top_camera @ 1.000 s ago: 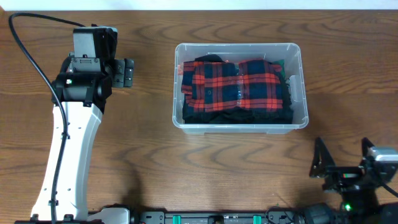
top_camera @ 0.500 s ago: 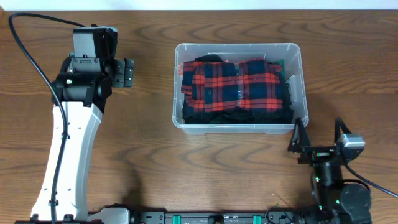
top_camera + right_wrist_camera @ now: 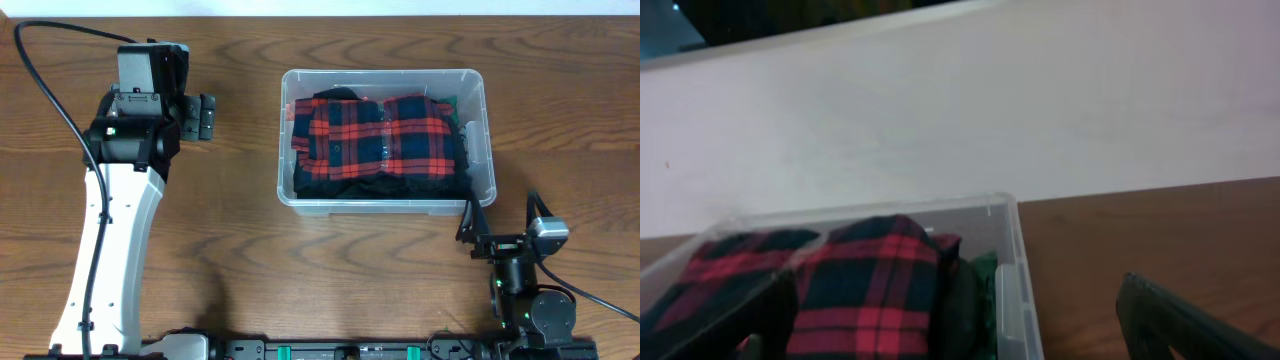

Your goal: Pack container

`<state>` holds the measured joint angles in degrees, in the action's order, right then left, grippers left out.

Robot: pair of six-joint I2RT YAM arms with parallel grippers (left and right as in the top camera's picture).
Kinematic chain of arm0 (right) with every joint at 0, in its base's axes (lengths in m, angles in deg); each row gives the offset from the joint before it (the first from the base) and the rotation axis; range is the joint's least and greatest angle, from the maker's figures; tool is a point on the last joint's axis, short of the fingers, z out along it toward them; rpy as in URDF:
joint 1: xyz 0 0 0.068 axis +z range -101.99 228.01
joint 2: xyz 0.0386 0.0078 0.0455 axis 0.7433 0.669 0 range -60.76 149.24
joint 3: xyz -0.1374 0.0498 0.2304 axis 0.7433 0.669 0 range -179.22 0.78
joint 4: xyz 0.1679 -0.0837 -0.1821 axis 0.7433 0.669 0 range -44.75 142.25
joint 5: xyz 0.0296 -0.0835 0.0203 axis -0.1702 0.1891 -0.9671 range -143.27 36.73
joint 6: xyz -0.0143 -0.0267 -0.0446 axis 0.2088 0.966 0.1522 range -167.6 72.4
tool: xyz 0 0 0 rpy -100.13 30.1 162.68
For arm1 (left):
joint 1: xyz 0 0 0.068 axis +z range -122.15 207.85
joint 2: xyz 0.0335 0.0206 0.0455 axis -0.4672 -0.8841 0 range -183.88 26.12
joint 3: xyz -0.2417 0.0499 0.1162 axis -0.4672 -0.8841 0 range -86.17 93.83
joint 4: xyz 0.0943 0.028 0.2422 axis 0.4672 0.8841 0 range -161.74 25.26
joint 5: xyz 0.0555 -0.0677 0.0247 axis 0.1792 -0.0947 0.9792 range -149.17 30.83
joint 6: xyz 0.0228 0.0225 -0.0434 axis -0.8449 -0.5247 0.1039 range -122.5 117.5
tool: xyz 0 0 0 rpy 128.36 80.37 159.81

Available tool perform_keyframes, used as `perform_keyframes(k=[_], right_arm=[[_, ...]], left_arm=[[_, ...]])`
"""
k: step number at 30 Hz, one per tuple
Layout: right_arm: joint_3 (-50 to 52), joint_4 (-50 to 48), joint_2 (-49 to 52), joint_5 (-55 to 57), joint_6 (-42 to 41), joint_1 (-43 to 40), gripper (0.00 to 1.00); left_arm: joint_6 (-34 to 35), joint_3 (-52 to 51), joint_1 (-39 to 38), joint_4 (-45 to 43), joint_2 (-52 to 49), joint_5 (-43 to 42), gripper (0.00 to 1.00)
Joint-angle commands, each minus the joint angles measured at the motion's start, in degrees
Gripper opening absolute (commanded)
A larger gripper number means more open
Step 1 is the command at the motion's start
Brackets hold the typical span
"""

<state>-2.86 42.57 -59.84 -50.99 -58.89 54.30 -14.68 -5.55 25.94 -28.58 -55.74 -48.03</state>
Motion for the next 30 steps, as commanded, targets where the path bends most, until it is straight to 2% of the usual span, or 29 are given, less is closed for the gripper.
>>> perform_keyframes(k=[1, 6, 13, 23, 30], right_arm=[[1.31, -1.03, -0.61, -1.27, 2.69, -0.63, 0.99], [3.15, -1.38, -0.61, -1.9, 5.29, -0.66, 0.99], [3.34, -0.17, -0.61, -5.18, 13.75, -0.66, 0.99], [3.34, 6.56, -0.61, -5.14, 13.7, -0.66, 0.99], [3.34, 6.64, -0.59, -5.14, 13.7, -0.66, 0.99]], left_arm=[[0.31, 0.61, 0.24, 0.13, 0.52, 0.48, 0.98], [0.31, 0.61, 0.24, 0.13, 0.52, 0.48, 0.98], [0.31, 0.61, 0.24, 0.13, 0.52, 0.48, 0.98], [0.31, 0.61, 0.24, 0.13, 0.52, 0.48, 0.98], [0.31, 0.61, 0.24, 0.13, 0.52, 0.48, 0.98]])
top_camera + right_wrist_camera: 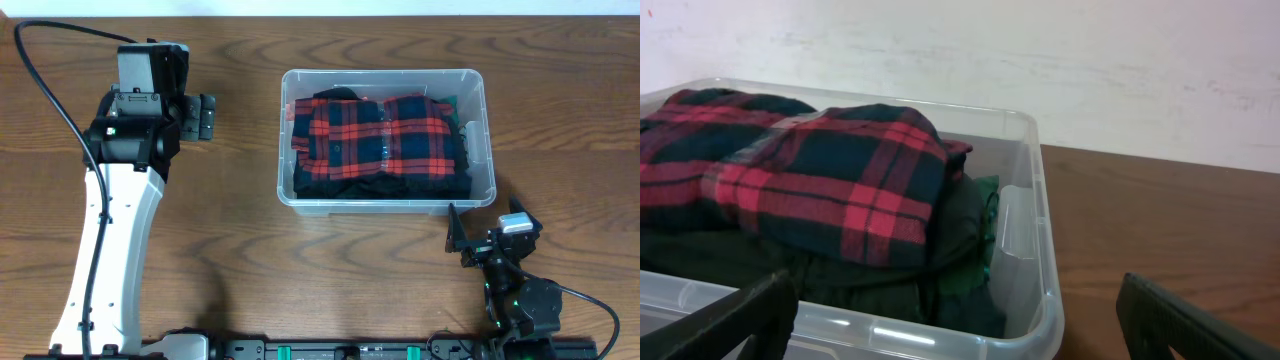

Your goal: Pack container

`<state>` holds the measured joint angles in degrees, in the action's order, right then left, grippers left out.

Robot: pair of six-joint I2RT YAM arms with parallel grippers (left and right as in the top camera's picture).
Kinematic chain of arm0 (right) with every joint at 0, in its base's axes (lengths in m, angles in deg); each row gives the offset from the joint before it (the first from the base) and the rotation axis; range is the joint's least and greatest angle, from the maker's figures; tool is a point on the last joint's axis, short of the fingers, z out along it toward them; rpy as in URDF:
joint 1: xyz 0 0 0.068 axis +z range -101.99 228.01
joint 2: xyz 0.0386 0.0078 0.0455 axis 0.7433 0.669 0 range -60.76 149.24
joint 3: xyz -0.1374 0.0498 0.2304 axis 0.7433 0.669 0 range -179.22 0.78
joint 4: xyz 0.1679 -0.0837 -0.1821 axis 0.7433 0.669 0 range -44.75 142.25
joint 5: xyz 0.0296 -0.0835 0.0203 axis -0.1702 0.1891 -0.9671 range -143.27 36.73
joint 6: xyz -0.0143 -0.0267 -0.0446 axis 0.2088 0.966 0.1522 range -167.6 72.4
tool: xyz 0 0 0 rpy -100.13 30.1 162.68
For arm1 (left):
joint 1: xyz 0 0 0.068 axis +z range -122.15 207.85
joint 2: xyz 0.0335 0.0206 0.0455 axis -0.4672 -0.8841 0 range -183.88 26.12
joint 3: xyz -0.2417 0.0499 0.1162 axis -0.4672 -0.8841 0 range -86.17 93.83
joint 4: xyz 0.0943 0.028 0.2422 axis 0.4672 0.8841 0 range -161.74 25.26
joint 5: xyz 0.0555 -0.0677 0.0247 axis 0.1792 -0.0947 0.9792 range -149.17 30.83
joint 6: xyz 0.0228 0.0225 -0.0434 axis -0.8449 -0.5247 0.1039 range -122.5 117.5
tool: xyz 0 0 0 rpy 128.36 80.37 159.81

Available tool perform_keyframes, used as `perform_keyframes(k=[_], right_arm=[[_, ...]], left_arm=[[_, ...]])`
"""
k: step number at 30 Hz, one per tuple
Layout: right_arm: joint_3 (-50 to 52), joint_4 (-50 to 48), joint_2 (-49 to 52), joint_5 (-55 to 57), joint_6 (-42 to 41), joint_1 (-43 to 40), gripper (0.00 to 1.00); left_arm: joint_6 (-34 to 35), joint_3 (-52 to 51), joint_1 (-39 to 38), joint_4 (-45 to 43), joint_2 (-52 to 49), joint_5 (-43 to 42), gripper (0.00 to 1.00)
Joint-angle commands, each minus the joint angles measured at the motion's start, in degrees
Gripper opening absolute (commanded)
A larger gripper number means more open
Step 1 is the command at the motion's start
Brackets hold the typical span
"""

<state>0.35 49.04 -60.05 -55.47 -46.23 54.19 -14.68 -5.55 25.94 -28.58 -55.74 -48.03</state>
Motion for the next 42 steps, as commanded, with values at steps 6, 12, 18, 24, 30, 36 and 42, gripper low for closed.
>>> perform_keyframes(k=[6, 12, 18, 24, 30, 36, 42], right_arm=[[0.13, 0.17, -0.37, -0.66, 1.05, -0.55, 0.99], [0.13, 0.17, -0.37, -0.66, 1.07, -0.55, 0.99], [0.13, 0.17, -0.37, -0.63, 1.05, -0.55, 0.99], [0.13, 0.17, -0.37, -0.66, 1.07, -0.55, 0.99], [0.13, 0.17, -0.37, -0.66, 1.05, -0.55, 0.99], [0.13, 0.17, -0.37, -0.63, 1.07, -0.55, 0.99], [0.13, 0.17, -0.37, -0.66, 1.05, -0.55, 0.99]], left_arm=[[0.31, 0.61, 0.24, 0.13, 0.52, 0.48, 0.98], [0.31, 0.61, 0.24, 0.13, 0.52, 0.48, 0.98], [0.31, 0.61, 0.24, 0.13, 0.52, 0.48, 0.98], [0.31, 0.61, 0.24, 0.13, 0.52, 0.48, 0.98], [0.31, 0.61, 0.24, 0.13, 0.52, 0.48, 0.98], [0.28, -0.7, 0.07, 0.15, 2.54, 0.5, 0.98], [0.31, -4.7, 0.07, 0.13, 7.76, 0.48, 0.98]])
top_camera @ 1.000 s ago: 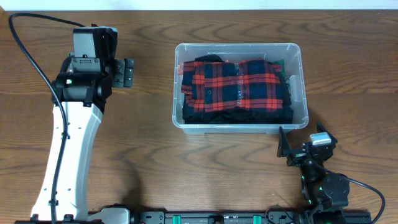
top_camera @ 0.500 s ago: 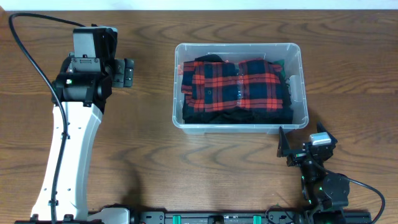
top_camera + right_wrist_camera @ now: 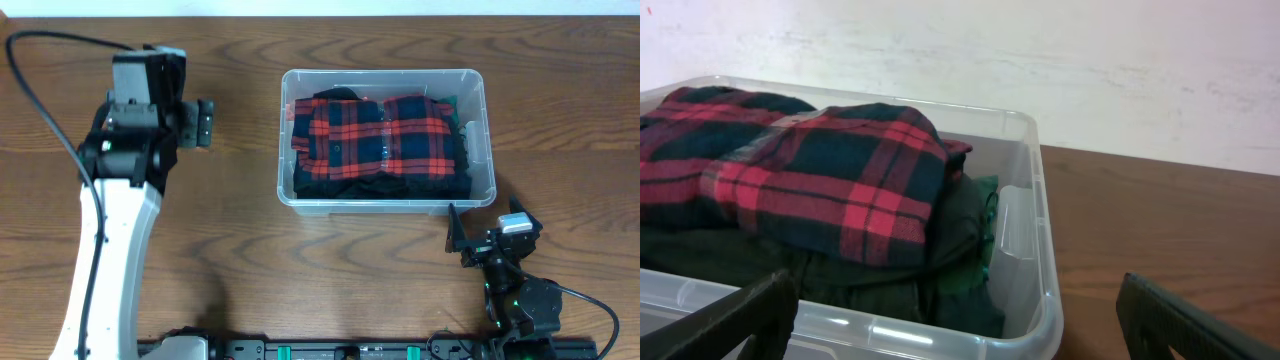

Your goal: Pack container

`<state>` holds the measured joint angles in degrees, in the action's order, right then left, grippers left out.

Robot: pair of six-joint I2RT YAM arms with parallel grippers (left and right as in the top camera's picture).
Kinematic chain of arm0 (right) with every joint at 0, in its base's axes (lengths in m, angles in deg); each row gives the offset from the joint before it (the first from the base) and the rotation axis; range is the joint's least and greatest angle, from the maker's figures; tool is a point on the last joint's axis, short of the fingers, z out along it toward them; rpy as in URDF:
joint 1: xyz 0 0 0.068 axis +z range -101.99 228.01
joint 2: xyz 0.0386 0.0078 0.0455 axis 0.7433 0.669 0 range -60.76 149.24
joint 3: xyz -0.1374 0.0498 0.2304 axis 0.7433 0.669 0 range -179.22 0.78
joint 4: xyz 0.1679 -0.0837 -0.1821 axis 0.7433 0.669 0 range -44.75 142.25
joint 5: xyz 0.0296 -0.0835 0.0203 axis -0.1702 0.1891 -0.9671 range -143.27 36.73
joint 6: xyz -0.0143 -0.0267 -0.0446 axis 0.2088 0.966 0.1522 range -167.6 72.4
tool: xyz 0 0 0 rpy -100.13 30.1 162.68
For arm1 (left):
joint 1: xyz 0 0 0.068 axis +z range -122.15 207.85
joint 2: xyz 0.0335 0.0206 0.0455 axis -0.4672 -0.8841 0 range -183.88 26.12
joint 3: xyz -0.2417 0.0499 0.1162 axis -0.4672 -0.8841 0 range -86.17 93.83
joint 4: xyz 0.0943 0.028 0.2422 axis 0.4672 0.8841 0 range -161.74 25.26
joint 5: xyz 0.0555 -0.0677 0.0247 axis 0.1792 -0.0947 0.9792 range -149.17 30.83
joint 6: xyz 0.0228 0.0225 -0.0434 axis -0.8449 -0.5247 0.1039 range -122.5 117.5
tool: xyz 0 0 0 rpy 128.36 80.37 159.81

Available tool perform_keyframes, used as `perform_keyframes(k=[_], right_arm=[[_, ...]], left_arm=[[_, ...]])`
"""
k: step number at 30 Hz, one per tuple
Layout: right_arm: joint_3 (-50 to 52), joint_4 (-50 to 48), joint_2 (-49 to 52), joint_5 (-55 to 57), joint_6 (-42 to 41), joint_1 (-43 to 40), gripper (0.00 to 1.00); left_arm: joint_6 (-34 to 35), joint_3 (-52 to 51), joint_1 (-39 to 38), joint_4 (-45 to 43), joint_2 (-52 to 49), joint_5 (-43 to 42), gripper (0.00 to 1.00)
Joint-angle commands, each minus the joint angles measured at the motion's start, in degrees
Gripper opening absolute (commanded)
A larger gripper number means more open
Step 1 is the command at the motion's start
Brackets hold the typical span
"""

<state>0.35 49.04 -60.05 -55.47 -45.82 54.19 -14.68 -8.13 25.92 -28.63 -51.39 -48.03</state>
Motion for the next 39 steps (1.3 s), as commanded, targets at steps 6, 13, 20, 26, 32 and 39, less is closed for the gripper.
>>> perform_keyframes(k=[6, 13, 20, 26, 32, 39], right_arm=[[0.13, 0.17, -0.37, -0.66, 0.66, -0.55, 0.99], [0.13, 0.17, -0.37, -0.66, 0.66, -0.55, 0.99], [0.13, 0.17, -0.37, -0.63, 0.66, -0.55, 0.99], [0.13, 0.17, -0.37, -0.66, 0.66, -0.55, 0.99], [0.13, 0.17, -0.37, -0.66, 0.66, -0.55, 0.99], [0.13, 0.17, -0.37, -0.63, 0.66, -0.55, 0.99]], left_arm=[[0.31, -11.5, 0.11, 0.2, 12.5, 0.5, 0.98], [0.33, -25.51, 0.09, 0.11, 23.82, -1.31, 0.98], [0.33, -44.13, 0.11, -8.68, 36.48, -10.49, 0.98], [0.52, -60.06, 0.11, -29.24, 45.27, -16.48, 0.98], [0.55, -67.91, 0.11, -41.05, 50.23, -19.41, 0.98], [0.55, -72.72, 0.11, -45.16, 56.13, -19.54, 0.98]])
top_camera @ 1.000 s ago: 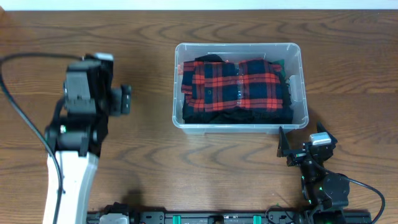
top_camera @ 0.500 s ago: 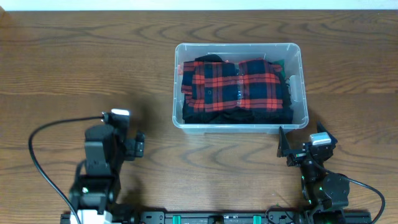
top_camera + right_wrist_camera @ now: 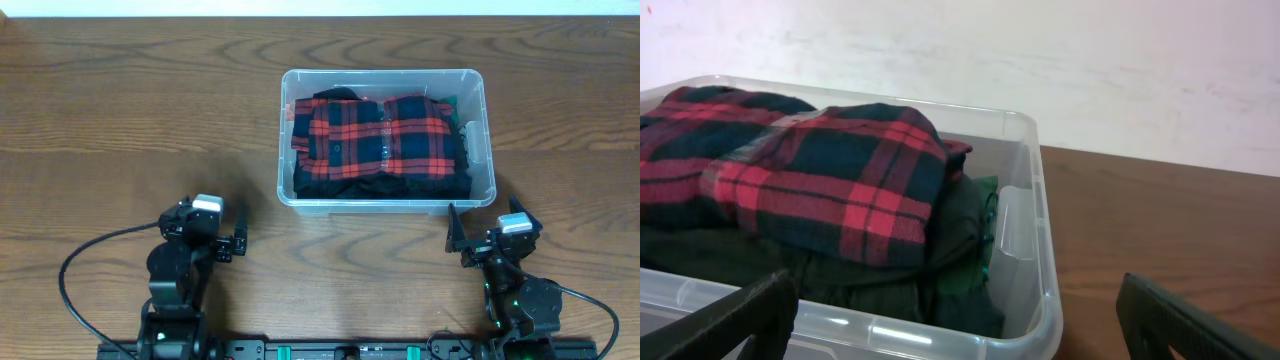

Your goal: Pack container

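Observation:
A clear plastic container (image 3: 380, 74) stands at the middle right of the table, filled with folded clothes. A red and black plaid garment (image 3: 375, 135) lies on top, over dark clothes and a bit of green cloth (image 3: 985, 200). In front of the container's near right corner, low at the table's front edge, my right gripper (image 3: 487, 232) is open and empty. The right wrist view shows that gripper (image 3: 955, 335) facing the container's wall (image 3: 1025, 240) and the plaid garment (image 3: 830, 170). My left gripper (image 3: 207, 243) is folded back at the front left, apart from the container, and looks open and empty.
The brown wooden table (image 3: 150, 120) runs up to a white wall (image 3: 1040, 60) behind the container. A black cable (image 3: 85, 260) loops beside the left arm's base. A rail with green clips (image 3: 340, 350) lines the front edge.
My left arm has gone from stretched out over the table's left side to folded back at the front left edge. The right gripper and the container's contents are unchanged.
At first my right gripper was raised by the container's near right corner and the left arm reached over the left of the table. Then the right gripper sat low in front of the container, and it has stayed there. Now the left arm is drawn back too.

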`<state>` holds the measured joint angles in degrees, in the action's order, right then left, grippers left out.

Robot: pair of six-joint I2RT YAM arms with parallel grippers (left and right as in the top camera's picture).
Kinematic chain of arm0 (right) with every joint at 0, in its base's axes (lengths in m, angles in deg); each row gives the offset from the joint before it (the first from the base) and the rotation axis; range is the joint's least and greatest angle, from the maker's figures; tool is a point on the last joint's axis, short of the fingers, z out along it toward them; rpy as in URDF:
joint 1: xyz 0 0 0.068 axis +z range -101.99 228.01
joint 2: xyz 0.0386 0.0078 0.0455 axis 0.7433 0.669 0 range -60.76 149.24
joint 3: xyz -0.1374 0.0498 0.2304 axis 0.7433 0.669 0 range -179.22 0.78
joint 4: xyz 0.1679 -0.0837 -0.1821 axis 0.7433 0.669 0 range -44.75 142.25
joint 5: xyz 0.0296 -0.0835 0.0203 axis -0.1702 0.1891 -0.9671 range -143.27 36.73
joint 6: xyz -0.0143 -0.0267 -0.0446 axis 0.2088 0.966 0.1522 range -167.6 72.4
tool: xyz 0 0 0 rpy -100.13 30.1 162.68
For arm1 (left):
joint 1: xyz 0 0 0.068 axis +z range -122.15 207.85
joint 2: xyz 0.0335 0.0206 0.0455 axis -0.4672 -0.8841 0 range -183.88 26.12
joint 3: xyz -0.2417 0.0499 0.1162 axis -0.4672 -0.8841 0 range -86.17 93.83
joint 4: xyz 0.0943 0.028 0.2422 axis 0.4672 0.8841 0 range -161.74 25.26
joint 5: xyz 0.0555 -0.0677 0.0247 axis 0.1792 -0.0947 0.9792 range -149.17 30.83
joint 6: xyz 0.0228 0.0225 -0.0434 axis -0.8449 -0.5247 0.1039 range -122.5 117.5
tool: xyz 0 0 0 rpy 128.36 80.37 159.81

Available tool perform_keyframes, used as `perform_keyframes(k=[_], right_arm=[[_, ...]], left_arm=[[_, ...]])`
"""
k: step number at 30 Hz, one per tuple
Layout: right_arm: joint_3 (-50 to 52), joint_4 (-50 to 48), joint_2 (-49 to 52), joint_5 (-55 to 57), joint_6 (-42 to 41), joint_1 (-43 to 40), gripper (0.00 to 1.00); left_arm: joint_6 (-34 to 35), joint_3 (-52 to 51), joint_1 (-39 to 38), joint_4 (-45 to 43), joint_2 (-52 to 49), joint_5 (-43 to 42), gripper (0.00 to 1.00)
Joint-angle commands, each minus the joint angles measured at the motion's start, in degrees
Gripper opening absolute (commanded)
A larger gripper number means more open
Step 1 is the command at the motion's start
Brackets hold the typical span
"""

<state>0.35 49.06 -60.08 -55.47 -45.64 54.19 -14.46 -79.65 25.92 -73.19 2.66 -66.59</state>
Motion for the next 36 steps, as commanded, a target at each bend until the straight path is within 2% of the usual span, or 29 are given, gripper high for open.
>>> perform_keyframes(k=[1, 10, 16, 18, 24, 30, 36], right_arm=[[0.11, 0.15, -0.35, -0.66, 0.46, -0.55, 0.99], [0.13, 0.15, -0.35, -0.66, 0.48, -0.55, 0.99], [0.13, 0.15, -0.35, -0.66, 0.48, -0.55, 0.99], [0.13, 0.17, -0.35, -0.66, 0.48, -0.55, 0.99], [0.13, 0.15, -0.35, -0.66, 0.46, -0.55, 0.99], [0.13, 0.15, -0.35, -0.66, 0.48, -0.55, 0.99], [0.13, 0.15, -0.35, -0.66, 0.46, -0.55, 0.99]], left_arm=[[0.33, -1.49, 0.11, -0.61, 2.69, -0.98, 0.98], [0.48, -3.32, 0.11, -0.39, 7.39, -0.98, 0.98], [3.43, -6.25, 0.11, -0.39, 11.63, -0.96, 0.98], [4.63, -6.29, 0.11, 2.1, 13.75, -0.92, 0.98], [5.07, -6.29, 0.11, 2.93, 19.32, 0.04, 0.98], [13.29, -6.29, 0.11, 5.33, 23.34, 5.7, 0.98], [13.81, -6.29, 0.11, 5.33, 23.34, 5.77, 0.98]])
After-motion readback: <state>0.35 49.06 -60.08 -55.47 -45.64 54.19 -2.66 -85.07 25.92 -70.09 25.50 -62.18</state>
